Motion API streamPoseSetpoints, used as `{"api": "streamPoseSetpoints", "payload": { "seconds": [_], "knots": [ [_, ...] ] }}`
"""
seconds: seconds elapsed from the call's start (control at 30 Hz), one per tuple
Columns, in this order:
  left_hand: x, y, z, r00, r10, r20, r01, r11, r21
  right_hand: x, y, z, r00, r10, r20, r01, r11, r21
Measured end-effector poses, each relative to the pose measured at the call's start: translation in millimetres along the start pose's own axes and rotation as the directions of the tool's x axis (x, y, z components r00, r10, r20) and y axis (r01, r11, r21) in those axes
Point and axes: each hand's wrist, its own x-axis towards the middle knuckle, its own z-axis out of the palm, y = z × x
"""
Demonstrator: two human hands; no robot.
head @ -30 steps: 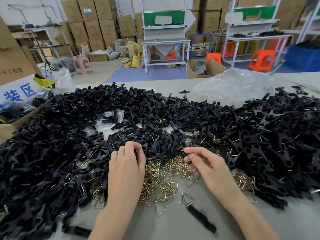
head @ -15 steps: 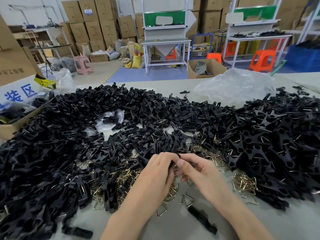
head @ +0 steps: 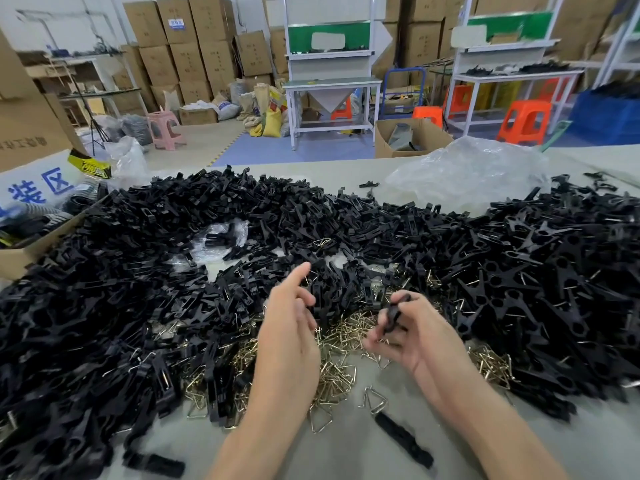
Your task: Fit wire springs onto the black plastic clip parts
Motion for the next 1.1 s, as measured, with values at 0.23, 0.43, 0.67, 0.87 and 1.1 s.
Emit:
{"api": "streamPoseSetpoints", "payload": {
  "seconds": [0.23,0.43,0.67,0.87,1.1],
  "knots": [
    [-9,18,5,0.992,-0.128,-0.003,0.121,0.942,-0.312,-19,22,28,0.95,0.157,0.271,-0.059,0.939,-0.338],
    [-14,20,11,0.994,-0.095,0.046,0.102,0.974,-0.201,-24,15,28,0.892,0.206,0.402,-0.044,0.925,-0.378],
    [-10,21,7,0.969,-0.211,0.128,0.243,0.909,-0.338,-19,6,21,0.94,0.04,0.34,0.102,0.915,-0.389],
    [-6,25,5,0.942,-0.242,0.232,0.314,0.88,-0.357,-13,6,15,0.96,0.0,0.279,0.101,0.933,-0.346],
    [-1,13,-1,0.937,-0.324,0.132,0.348,0.827,-0.441,-6,4,5,0.992,-0.075,0.106,0.09,0.985,-0.147]
  ]
}}
